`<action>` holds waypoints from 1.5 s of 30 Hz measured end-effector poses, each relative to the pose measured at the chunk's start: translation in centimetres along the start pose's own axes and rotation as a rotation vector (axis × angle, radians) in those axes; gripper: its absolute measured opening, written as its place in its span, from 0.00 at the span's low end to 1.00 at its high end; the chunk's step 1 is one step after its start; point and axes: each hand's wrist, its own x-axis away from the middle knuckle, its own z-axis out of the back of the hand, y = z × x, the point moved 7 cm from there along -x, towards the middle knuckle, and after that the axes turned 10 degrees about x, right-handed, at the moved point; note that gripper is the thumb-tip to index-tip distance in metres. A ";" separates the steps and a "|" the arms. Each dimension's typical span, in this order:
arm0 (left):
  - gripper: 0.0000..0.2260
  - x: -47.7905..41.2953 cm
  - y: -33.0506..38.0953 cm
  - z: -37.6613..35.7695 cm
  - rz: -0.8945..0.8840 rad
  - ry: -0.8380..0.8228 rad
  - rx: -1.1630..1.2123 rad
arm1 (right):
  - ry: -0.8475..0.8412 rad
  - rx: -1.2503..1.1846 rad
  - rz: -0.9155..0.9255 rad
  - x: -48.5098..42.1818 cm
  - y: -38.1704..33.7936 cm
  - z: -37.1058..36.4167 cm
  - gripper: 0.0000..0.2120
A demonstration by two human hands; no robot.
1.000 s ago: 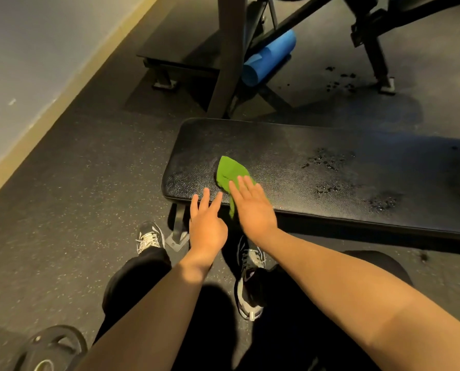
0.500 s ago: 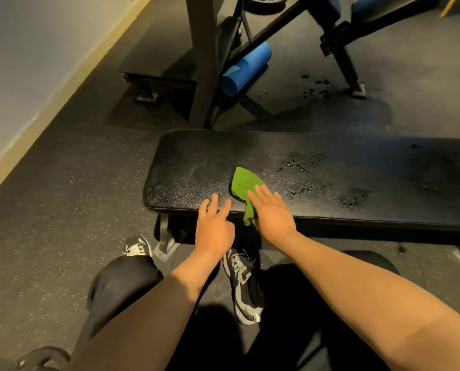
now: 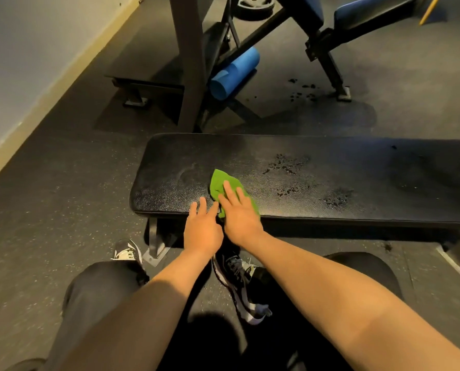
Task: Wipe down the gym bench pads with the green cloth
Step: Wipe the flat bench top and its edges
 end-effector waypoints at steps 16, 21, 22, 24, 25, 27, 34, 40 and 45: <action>0.34 -0.9 1.9 -1.2 0.107 -0.124 -0.030 | 0.205 -0.253 -0.459 4.1 13.8 2.0 0.26; 0.33 -0.7 2.2 -1.0 0.107 -0.125 -0.041 | 0.072 -0.214 -0.190 0.7 5.7 0.7 0.31; 0.31 -0.8 2.2 -1.0 0.102 -0.127 -0.044 | 0.024 -0.222 -0.136 0.3 4.1 0.2 0.32; 0.28 -1.1 2.0 -0.7 0.088 -0.117 -0.048 | -0.010 -0.237 -0.066 0.0 2.5 -0.3 0.33; 0.27 -1.2 1.9 -0.6 0.085 -0.117 -0.047 | -0.008 -0.253 -0.040 0.0 2.5 -0.4 0.34; 0.28 -1.4 1.9 -0.5 0.081 -0.128 -0.058 | 0.004 -0.266 -0.003 0.5 3.8 -0.2 0.34; 0.32 -1.1 1.9 -0.5 0.074 -0.131 -0.051 | 0.135 -0.234 -0.314 2.6 13.3 0.6 0.31; 0.30 -1.0 1.8 -0.7 0.045 -0.097 -0.087 | 0.113 -0.245 -0.429 0.6 8.3 0.5 0.34; 0.27 -1.4 0.3 -0.8 -0.005 -0.086 -0.029 | 0.034 -0.329 -0.061 -1.0 0.4 -0.6 0.36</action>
